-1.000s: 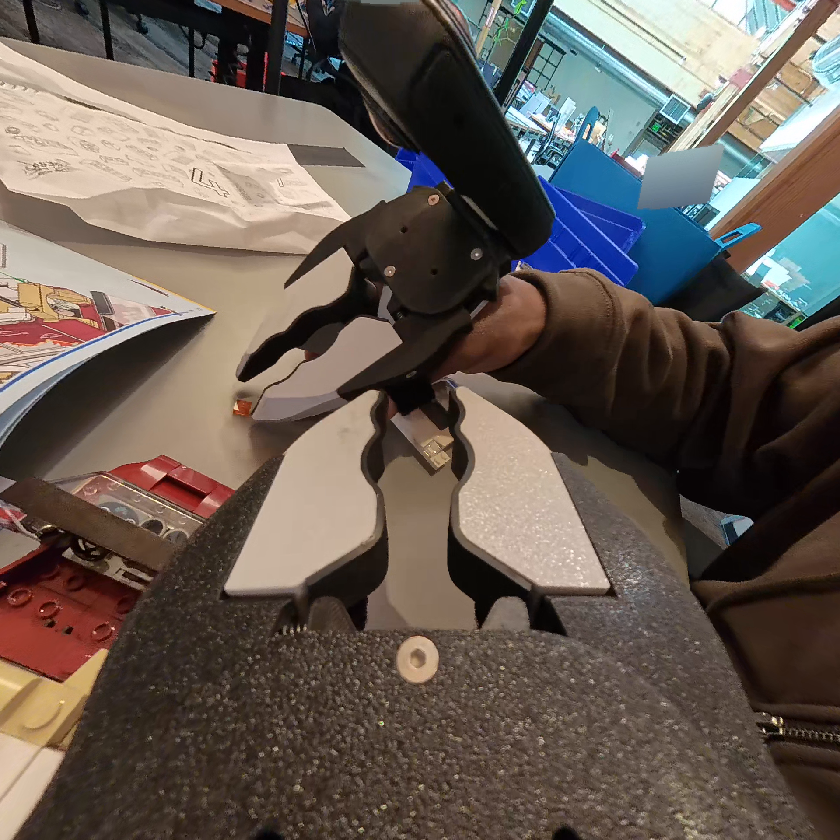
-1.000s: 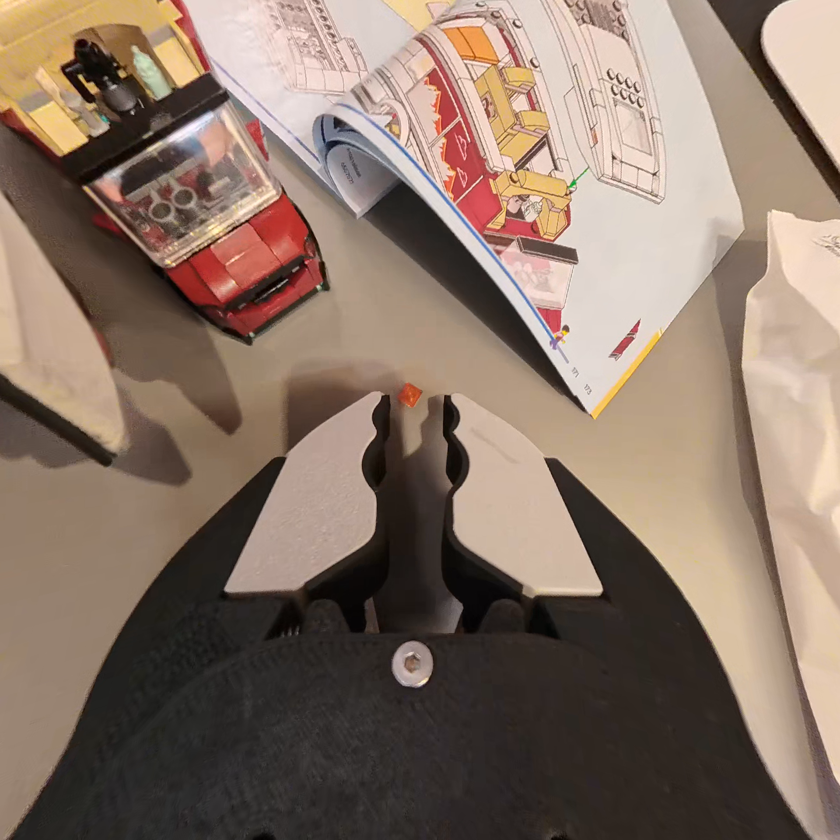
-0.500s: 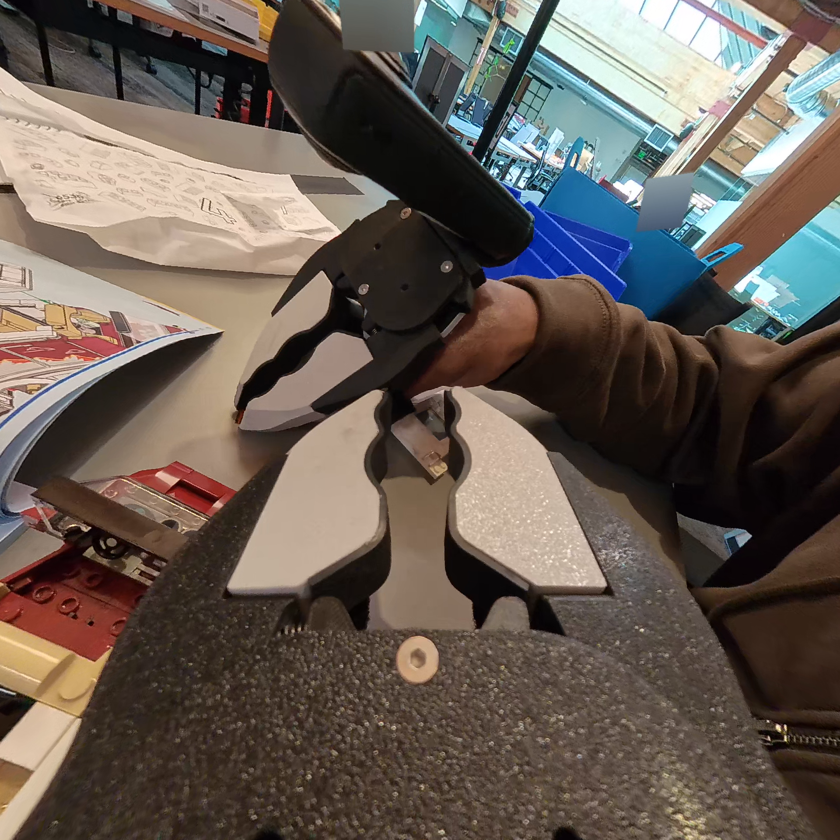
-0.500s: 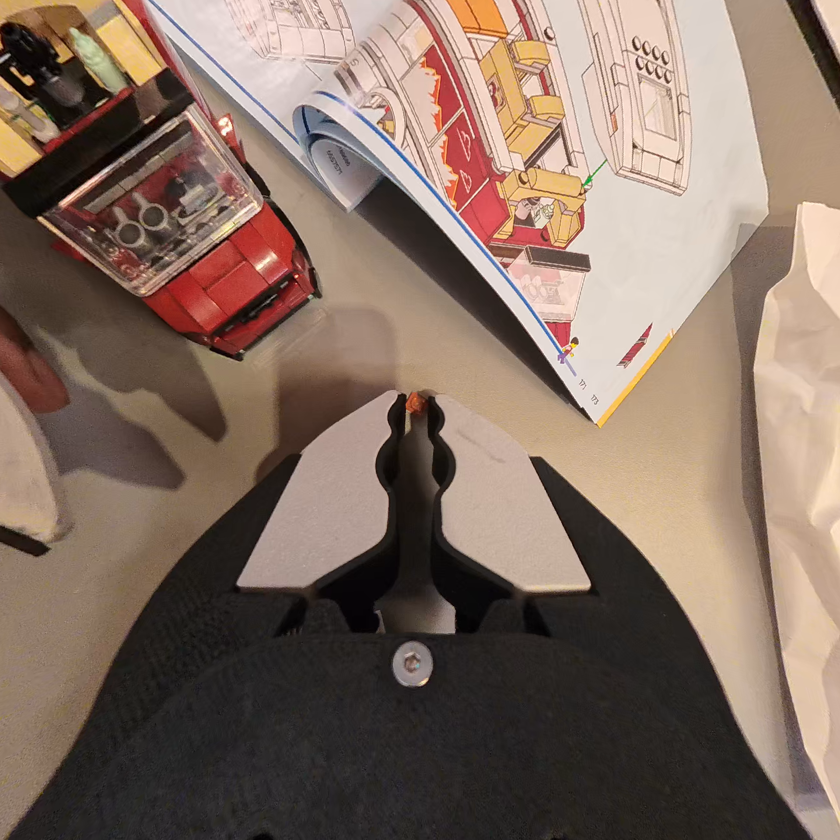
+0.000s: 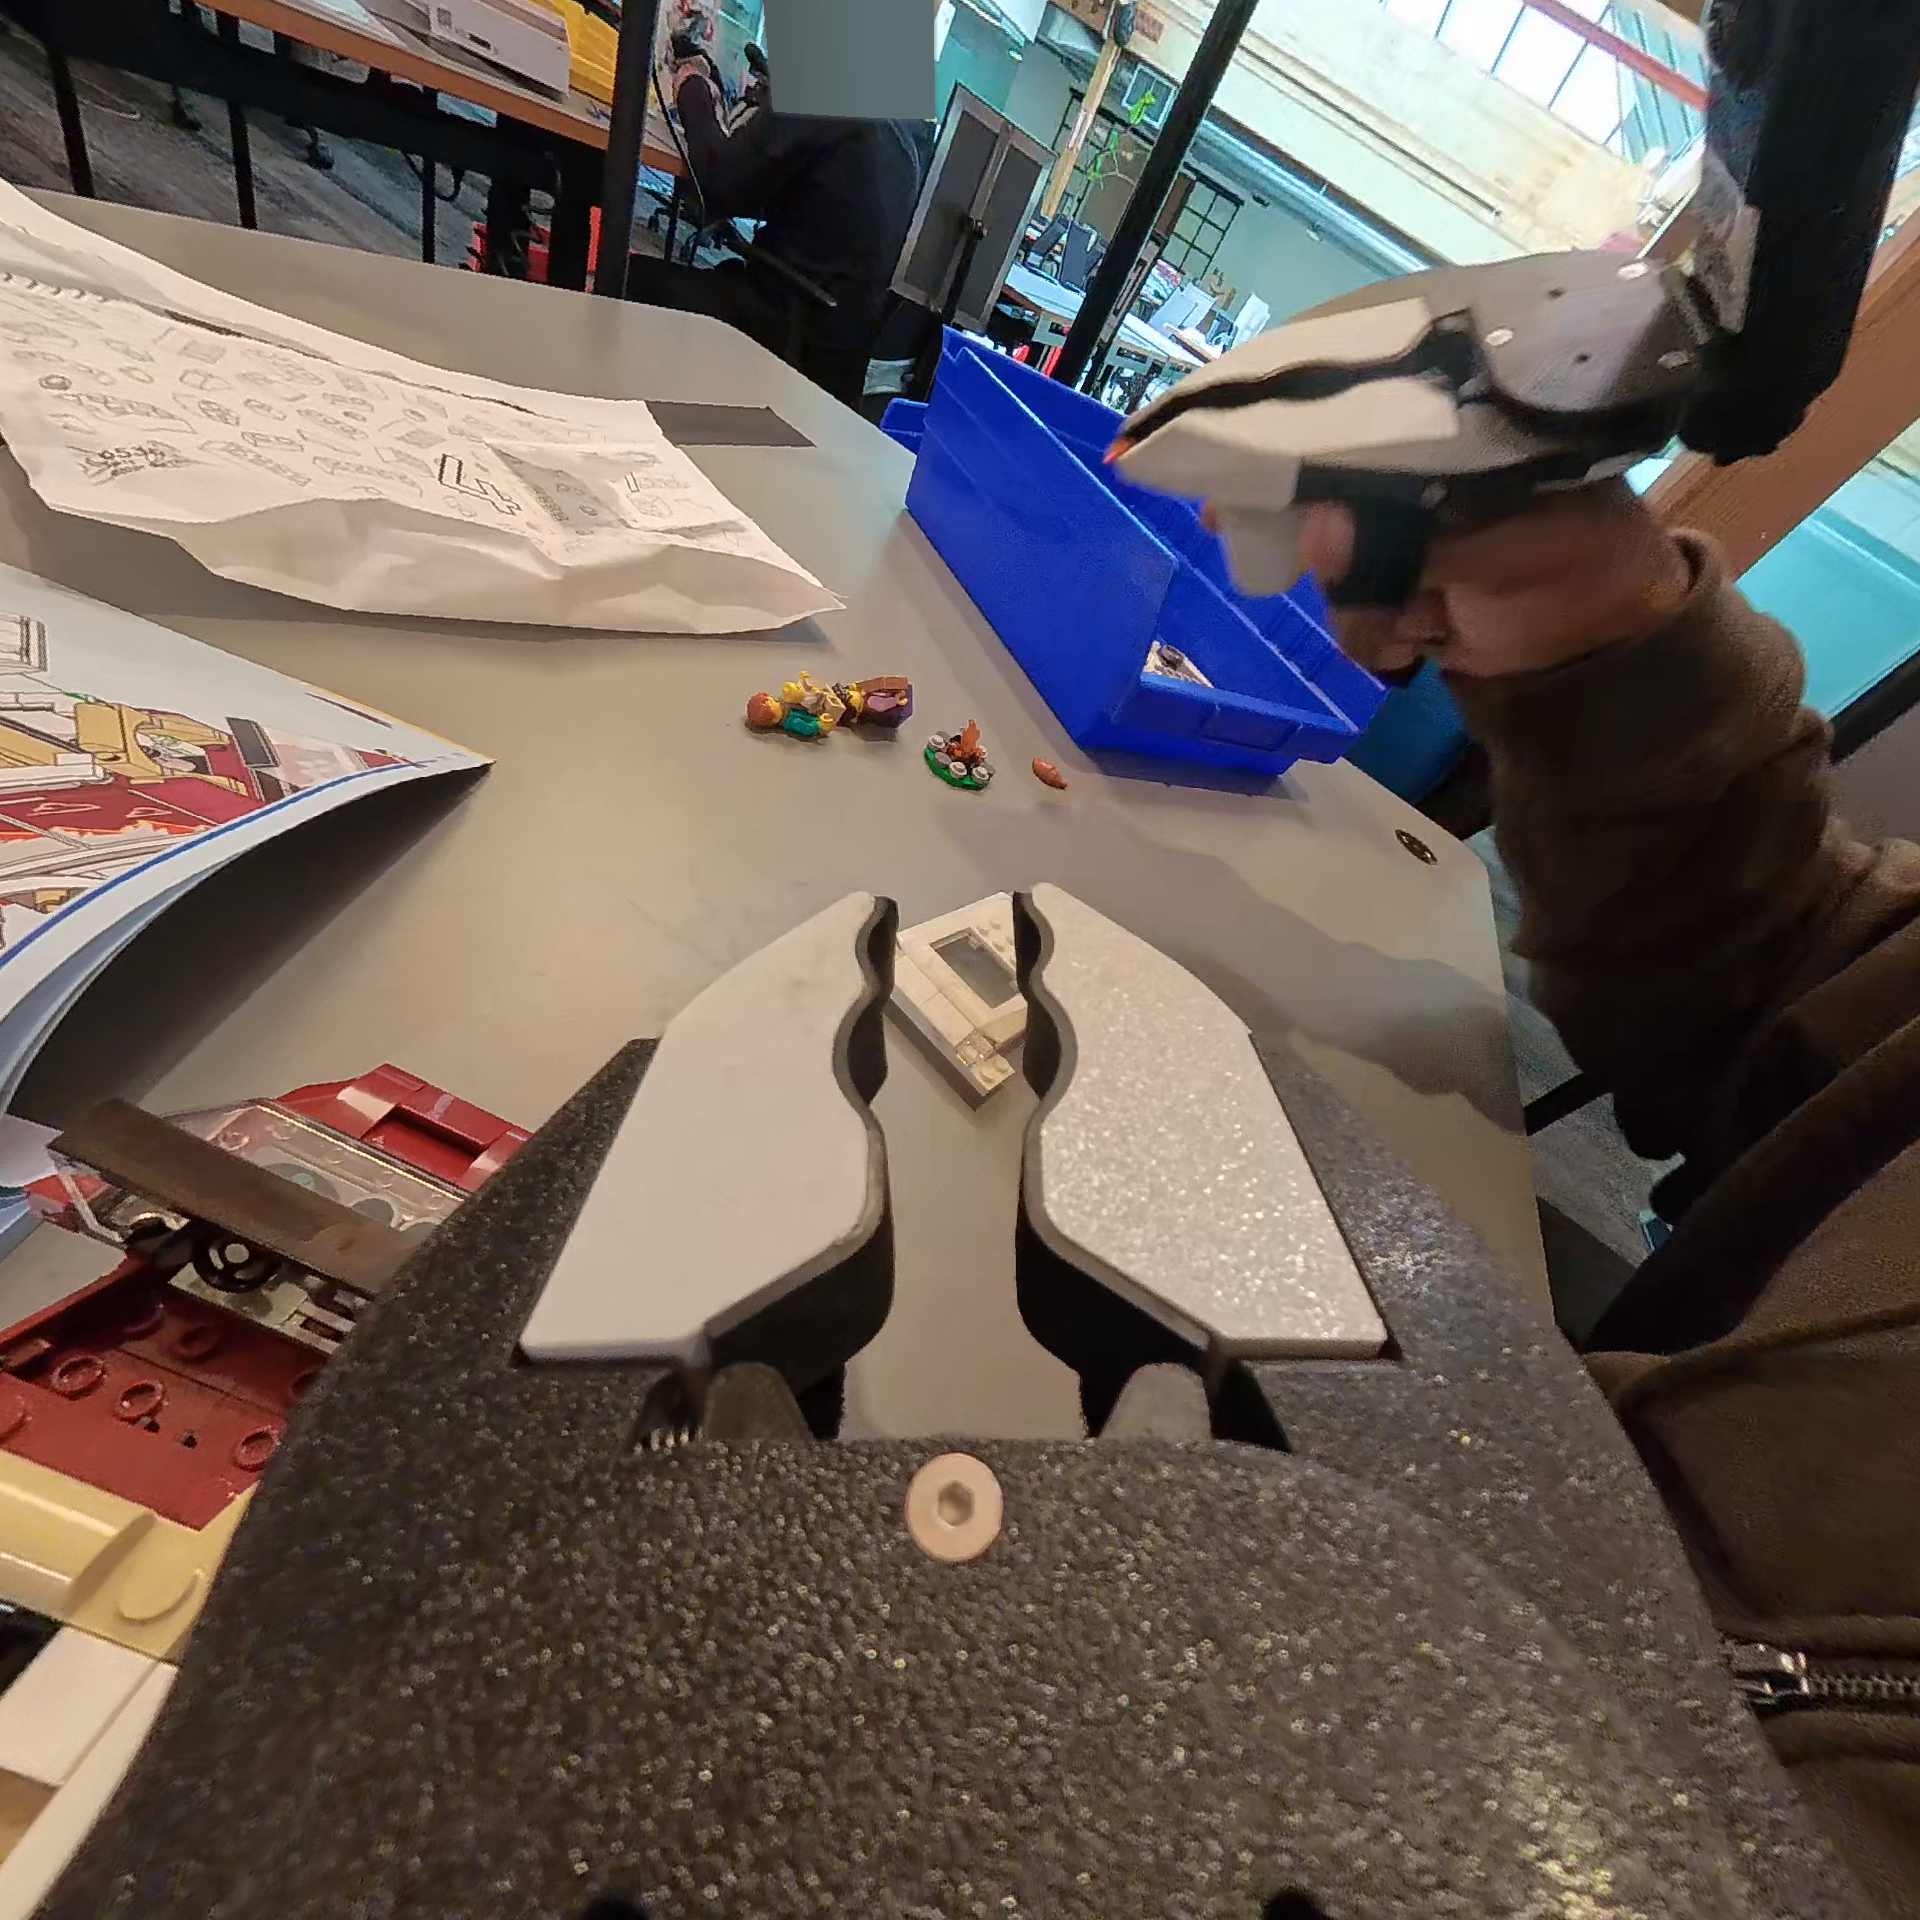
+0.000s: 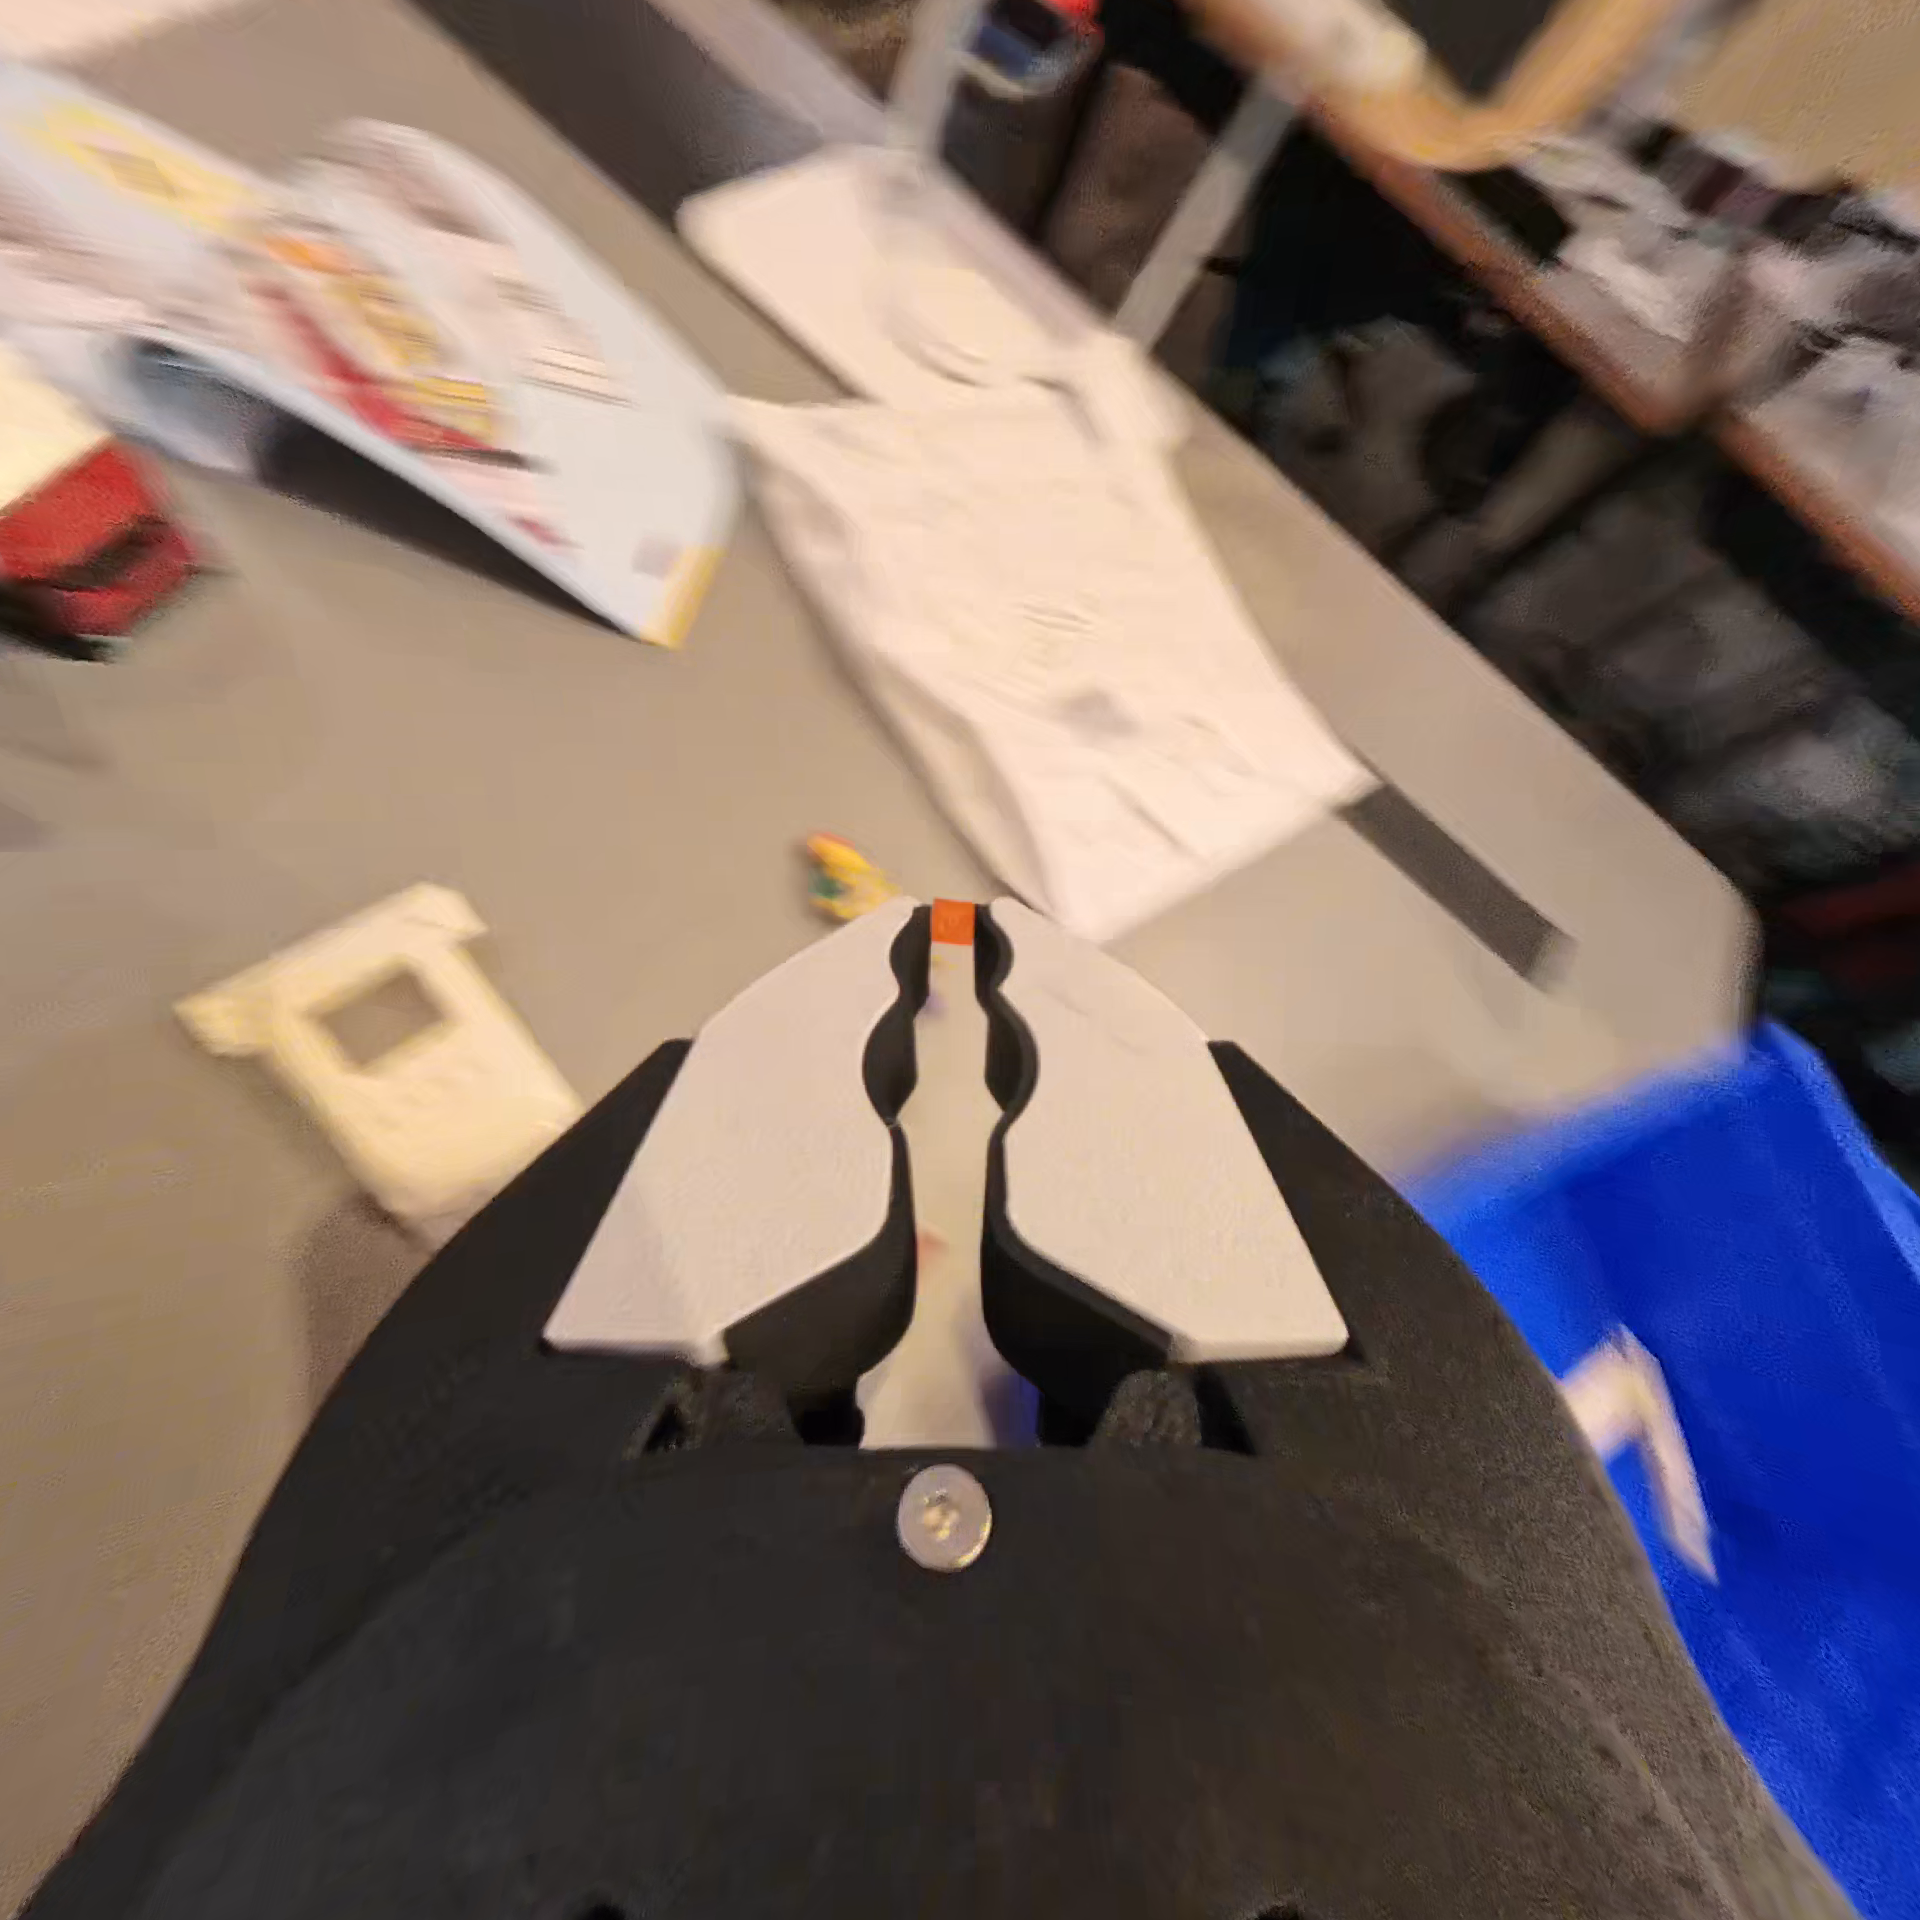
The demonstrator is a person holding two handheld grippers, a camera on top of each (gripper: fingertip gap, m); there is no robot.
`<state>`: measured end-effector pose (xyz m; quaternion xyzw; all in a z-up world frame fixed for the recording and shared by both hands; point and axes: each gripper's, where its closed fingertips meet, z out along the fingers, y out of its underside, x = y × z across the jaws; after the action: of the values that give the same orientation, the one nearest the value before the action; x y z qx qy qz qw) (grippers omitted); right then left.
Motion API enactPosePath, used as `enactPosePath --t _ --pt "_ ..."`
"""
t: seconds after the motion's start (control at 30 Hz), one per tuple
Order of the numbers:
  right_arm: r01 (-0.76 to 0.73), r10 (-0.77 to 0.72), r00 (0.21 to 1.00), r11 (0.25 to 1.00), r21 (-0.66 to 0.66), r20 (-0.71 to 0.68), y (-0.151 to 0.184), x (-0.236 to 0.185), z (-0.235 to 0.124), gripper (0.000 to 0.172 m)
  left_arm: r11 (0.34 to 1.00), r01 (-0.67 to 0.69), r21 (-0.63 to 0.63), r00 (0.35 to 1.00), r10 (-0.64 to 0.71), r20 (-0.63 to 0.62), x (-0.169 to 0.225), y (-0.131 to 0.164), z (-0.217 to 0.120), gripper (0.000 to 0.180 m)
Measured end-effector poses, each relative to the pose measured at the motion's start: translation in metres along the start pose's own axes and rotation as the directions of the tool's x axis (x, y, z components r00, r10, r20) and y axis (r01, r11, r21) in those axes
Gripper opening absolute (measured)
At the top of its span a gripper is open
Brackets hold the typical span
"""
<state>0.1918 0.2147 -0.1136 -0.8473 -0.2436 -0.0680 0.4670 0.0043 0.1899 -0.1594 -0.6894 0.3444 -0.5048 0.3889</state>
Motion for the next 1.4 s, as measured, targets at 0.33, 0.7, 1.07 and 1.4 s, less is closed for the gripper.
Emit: enactPosePath --t 0.33,0.7,1.07,1.4 --pt "-0.137 0.108 0.971 0.983 -0.122 -0.214 0.092 0.109 -0.046 0.023 0.999 -0.038 -0.029 0.999 0.038 -0.006 0.003 0.008 0.006 0.022" --pt "0.198 -0.162 0.877 0.98 -0.033 0.453 0.053 -0.098 0.012 0.044 0.99 -0.059 -0.128 0.998 0.055 -0.038 0.007 0.027 0.014 0.022" --pt "0.364 -0.224 0.749 0.926 -0.104 0.624 0.07 -0.159 0.054 0.05 0.986 -0.067 -0.153 0.997 0.06 -0.049 0.008 0.03 0.014 0.022" --pt "0.16 -0.213 0.883 0.975 0.157 0.418 0.01 -0.153 0.054 0.05 0.987 -0.029 -0.16 1.0 0.029 0.0 -0.002 0.032 0.015 0.029"
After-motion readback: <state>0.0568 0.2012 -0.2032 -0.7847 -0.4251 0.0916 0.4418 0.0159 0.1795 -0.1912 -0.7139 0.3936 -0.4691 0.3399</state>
